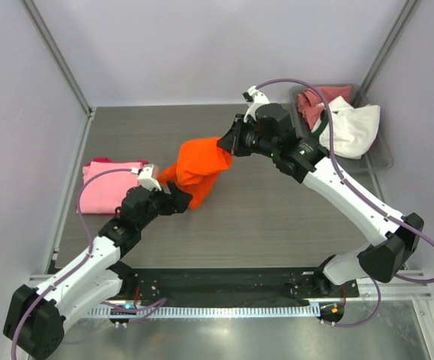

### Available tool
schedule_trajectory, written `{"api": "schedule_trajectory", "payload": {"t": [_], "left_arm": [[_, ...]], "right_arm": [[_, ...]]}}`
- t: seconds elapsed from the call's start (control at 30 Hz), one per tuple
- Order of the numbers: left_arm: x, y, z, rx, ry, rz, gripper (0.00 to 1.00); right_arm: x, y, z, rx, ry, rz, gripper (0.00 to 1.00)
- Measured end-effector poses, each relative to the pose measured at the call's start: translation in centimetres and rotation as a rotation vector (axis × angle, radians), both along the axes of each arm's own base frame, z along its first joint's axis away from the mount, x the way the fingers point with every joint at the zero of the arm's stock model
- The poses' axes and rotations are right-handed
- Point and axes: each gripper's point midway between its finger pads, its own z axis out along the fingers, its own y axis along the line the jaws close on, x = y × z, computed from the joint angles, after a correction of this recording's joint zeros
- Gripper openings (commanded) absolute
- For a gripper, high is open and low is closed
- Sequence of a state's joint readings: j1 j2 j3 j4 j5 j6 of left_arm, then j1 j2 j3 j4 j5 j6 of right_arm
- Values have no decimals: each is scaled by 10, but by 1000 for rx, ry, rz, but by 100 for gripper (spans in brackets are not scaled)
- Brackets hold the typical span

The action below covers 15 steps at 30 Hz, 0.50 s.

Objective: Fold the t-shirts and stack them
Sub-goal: Flatten the tshirt out

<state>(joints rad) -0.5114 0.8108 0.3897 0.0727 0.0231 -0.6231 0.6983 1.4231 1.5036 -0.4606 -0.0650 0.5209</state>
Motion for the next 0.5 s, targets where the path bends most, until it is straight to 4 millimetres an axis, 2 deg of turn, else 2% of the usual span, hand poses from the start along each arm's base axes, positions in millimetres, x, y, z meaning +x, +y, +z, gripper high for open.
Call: {"api": "schedule_trajectory", "payload": {"t": [0.17,0.33,0.5], "left_arm": [[0,-1,-6,9,19,-4,81],[0,-1,-10,15,31,-6,82],[0,-2,-12,16,38,-12,85]], "right_arm": [[5,2,-13,-9,6,-7,1],[3,0,-37,-41,43,-10,1],[-6,-13,-48,-62,51,-35,1]]}}
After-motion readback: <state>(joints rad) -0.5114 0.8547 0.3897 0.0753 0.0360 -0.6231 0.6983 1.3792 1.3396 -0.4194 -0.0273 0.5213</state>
